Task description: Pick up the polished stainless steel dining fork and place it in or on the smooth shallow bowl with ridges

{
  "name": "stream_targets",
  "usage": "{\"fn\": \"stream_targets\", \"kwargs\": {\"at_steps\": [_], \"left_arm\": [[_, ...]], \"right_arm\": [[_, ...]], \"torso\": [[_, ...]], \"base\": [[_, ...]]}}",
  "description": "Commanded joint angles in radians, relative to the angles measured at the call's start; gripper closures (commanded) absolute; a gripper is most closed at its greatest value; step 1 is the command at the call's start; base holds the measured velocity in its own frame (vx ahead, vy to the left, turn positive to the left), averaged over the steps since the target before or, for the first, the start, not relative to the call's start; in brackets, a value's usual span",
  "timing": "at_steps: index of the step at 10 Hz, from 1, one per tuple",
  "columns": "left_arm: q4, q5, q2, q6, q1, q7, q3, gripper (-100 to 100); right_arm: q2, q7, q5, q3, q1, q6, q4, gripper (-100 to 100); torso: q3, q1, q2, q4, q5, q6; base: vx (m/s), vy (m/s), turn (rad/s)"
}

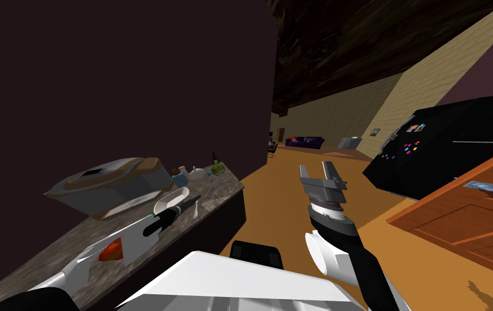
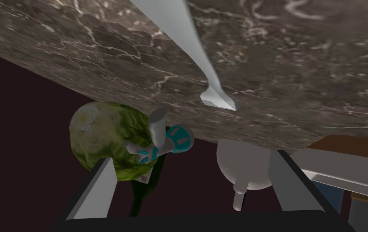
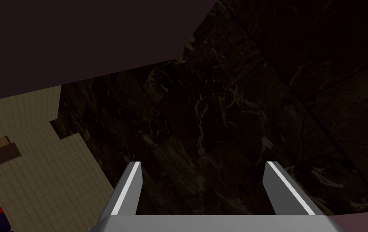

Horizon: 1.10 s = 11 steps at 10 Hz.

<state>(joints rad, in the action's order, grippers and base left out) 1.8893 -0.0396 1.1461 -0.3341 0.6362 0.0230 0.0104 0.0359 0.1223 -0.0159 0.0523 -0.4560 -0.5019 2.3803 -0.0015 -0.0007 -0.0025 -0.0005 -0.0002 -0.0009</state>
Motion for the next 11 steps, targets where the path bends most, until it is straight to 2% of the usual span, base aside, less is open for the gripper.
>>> {"fn": "stream_targets", "kwargs": {"at_steps": [1, 5, 6, 7, 8, 10, 11], "left_arm": [[-0.013, 0.004, 0.026, -0.022, 0.003, 0.006, -0.034, -100], [-0.025, 0.002, 0.085, -0.063, 0.024, 0.022, -0.104, -100], [-0.027, 0.001, 0.078, -0.056, 0.016, 0.019, -0.096, -100], [-0.03, 0.001, 0.079, -0.056, 0.015, 0.02, -0.099, 0], [-0.062, 0.008, 0.055, -0.043, 0.003, 0.011, -0.107, -100], [-0.095, 0.016, 0.03, -0.029, -0.01, 0.003, -0.115, -100], [-0.085, 0.016, 0.036, -0.033, -0.005, 0.006, -0.112, -100]], "right_arm": [[0.0, 0.0, 0.0, 0.0, 0.0, 0.0, 0.0, 0], [0.0, 0.0, 0.0, 0.0, 0.0, 0.0, 0.0, 0], [0.0, 0.0, 0.0, 0.0, 0.0, 0.0, 0.0, 0], [0.0, 0.0, 0.0, 0.0, 0.0, 0.0, 0.0, 0], [0.0, 0.0, 0.0, 0.0, 0.0, 0.0, 0.0, 0], [0.0, 0.0, 0.0, 0.0, 0.0, 0.0, 0.0, 0], [0.0, 0.0, 0.0, 0.0, 0.0, 0.0, 0.0, 0]], "torso": [[0.0, 0.0, 0.0, 0.0, 0.0, 0.0], [0.0, 0.0, 0.0, 0.0, 0.0, 0.0], [0.0, 0.001, 0.0, 0.0, 0.0, 0.0], [0.001, 0.001, 0.002, 0.0, 0.0, 0.0], [0.002, 0.001, 0.003, 0.001, 0.0, 0.0], [0.001, 0.001, 0.001, 0.0, 0.0, 0.0], [0.001, 0.002, 0.001, 0.0, 0.0, 0.0]], "base": [[0.046, -0.012, -0.058], [0.044, -0.005, -0.05], [0.018, 0.002, -0.006], [0.0, 0.0, 0.0], [0.028, 0.008, -0.086], [0.042, 0.014, -0.08], [0.018, 0.009, -0.011]]}}
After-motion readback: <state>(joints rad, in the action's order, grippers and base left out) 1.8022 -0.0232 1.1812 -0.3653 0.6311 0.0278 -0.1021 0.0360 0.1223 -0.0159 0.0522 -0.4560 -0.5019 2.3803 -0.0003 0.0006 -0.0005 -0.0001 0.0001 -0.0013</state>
